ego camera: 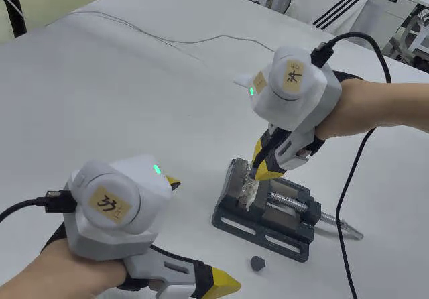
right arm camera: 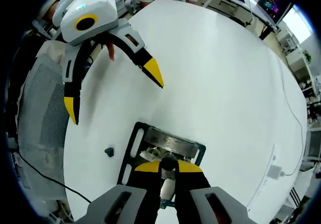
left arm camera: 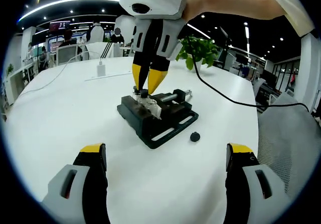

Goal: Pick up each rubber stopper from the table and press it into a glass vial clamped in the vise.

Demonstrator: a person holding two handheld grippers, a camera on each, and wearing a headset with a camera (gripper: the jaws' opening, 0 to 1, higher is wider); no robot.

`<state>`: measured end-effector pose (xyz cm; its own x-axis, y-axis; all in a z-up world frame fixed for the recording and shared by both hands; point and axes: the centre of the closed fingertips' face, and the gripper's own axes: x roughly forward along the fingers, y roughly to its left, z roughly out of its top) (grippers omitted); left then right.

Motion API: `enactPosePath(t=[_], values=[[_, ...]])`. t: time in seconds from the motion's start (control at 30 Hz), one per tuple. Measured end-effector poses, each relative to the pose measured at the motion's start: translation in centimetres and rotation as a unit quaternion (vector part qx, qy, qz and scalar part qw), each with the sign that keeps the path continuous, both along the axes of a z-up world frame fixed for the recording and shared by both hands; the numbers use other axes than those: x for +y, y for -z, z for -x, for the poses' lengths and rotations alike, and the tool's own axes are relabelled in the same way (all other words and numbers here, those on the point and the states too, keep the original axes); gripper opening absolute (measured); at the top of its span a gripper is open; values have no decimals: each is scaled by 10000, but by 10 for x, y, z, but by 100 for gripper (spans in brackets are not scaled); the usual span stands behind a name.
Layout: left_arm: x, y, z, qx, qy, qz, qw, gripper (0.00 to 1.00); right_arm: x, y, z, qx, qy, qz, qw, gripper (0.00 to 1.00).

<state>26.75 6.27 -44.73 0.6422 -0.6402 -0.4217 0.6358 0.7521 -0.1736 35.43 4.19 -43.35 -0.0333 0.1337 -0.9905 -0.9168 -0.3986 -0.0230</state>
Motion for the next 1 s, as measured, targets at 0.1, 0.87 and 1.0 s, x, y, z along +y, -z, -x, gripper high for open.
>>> enactPosePath(t=[0.1,0.87,1.0], values=[[-1,0,0,-2,5,3,10000,99,2,1,0,-15,242,61,9997,4],[-1,-1,2,23,43,-31,10000,99,2,-1,1,-107,-82,-93,9999,8],[-1,-1,2,20,46,-34,10000,99,1,-1,4,-53,-115,-55,9999,11]])
